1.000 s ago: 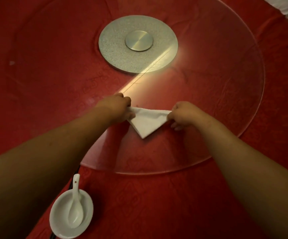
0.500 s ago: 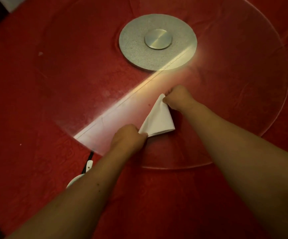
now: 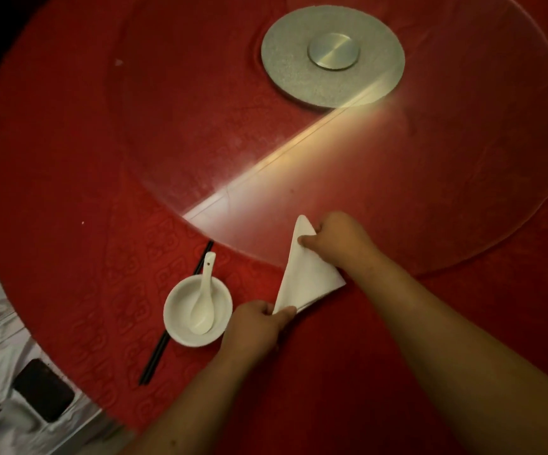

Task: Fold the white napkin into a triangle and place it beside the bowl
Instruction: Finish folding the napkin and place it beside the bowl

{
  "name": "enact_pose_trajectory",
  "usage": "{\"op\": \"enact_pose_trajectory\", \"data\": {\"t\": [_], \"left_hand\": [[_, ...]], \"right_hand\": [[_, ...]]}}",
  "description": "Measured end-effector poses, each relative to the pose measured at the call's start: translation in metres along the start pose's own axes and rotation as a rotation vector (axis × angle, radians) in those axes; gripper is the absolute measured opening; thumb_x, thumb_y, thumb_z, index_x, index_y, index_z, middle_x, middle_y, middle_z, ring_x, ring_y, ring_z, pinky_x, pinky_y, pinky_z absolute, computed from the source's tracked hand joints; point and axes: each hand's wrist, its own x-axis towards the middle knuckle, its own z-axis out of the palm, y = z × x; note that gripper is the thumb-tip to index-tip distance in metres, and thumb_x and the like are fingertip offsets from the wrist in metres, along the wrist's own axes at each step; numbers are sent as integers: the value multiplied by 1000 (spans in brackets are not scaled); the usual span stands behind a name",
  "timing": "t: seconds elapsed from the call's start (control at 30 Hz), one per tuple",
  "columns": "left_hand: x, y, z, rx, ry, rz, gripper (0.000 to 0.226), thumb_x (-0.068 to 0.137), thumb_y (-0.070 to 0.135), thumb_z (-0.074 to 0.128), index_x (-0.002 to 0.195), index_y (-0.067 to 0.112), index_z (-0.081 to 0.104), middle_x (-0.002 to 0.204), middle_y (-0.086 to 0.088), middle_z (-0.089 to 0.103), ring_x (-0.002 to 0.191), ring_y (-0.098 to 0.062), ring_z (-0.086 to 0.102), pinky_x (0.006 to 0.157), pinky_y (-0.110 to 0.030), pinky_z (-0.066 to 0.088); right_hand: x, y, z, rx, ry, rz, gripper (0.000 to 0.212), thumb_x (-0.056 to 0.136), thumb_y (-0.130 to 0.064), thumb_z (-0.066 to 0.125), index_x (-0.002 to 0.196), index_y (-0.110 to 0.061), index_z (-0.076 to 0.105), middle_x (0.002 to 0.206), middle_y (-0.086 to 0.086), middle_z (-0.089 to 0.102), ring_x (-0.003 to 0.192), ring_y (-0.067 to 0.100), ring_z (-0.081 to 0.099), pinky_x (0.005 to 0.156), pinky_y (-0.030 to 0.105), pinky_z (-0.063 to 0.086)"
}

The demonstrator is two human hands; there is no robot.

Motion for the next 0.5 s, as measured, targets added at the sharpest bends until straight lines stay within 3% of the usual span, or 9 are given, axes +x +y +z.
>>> {"op": "enact_pose_trajectory", "data": {"t": [0.07,0.2,0.33,0.4,0.5], "left_hand": [[-11,-16,-2,-32,0,4,44,92,59,67,76,18,73,58,-2,72,49,-13,68,56,-26,49],[-33,-55,-8,-126,38,-18,43,97,46,67,74,9,73,57,-3,71,44,-13,64,47,-23,48],[-48,-92,-16,-109,90,-32,43,97,44,68,68,13,72,61,-1,74,45,-15,67,51,-29,53],[-50,-108,-23,-53,123,-27,46,96,50,65,66,15,71,60,3,73,47,-14,68,56,-32,55],[-49,-127,-35,33,193,-22,49,95,57,62,65,19,71,60,10,73,50,-9,67,58,-31,52]], "right_hand": [[-18,-5,19,36,1,9,43,88,-45,70,101,-5,71,101,16,70,93,36,67,66,32,42],[-52,-11,50,104,22,-19,35,89,-40,68,64,-19,54,77,9,64,79,34,66,61,30,37],[-71,-17,80,124,-29,-35,31,90,-38,68,71,-13,65,80,6,68,78,29,65,63,31,41],[-72,-23,90,151,-17,-25,35,87,-41,71,64,-19,56,69,-3,60,73,23,61,63,30,40],[-70,-36,101,184,5,-31,37,84,-42,74,63,-24,50,70,-7,56,73,20,59,63,29,38]]}}
